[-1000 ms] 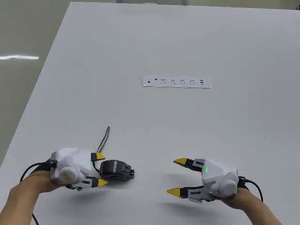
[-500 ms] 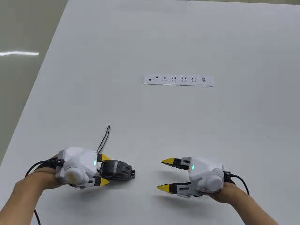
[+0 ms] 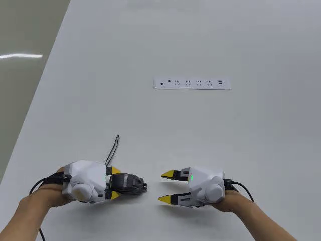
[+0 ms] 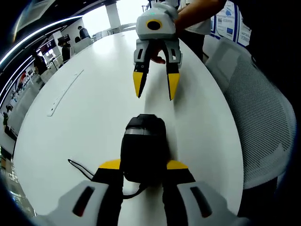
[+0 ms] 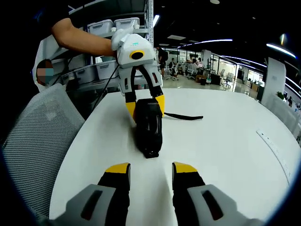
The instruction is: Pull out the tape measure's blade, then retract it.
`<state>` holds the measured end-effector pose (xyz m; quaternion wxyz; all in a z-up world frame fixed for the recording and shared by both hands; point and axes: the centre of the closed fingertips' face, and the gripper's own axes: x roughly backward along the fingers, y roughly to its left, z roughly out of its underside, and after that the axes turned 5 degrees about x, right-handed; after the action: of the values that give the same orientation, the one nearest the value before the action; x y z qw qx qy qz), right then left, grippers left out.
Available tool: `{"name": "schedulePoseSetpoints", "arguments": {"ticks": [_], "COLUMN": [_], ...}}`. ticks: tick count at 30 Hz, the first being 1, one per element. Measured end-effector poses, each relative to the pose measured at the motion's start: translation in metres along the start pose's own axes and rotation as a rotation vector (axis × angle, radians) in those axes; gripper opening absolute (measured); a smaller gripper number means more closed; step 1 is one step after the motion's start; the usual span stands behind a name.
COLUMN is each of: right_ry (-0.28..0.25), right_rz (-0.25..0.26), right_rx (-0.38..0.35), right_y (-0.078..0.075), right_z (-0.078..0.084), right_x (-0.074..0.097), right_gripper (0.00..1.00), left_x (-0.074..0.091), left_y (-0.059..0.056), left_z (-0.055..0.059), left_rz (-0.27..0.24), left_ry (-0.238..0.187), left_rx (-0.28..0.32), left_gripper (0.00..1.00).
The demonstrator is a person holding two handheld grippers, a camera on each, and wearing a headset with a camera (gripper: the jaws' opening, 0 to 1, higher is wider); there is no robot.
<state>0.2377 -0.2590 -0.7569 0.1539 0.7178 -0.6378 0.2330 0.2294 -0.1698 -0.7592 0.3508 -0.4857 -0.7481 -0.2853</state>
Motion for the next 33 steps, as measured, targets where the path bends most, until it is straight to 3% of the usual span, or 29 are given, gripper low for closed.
{"name": "schedulePoseSetpoints", "arguments": {"ticks": [17,33], "right_ry": [-0.004,0.018], "right_rz": [-0.044,-0.079], "right_rx": [-0.006,0.02], "right_y": [-0.002,-0.005], "right_z": [-0.002,0.004], "right_x": [-0.034,-0.048], "right_gripper": [0.24,0.19], "left_x": [0.0,0.001], "left_y": [0.002,0.002], "left_z": [-0.001,-0.001], "left_rz": [-0.007,0.002], "left_ry": [-0.056,-0.08], "left_rx": [0.058,0.076], "left_gripper": [0.26,0.26]}}
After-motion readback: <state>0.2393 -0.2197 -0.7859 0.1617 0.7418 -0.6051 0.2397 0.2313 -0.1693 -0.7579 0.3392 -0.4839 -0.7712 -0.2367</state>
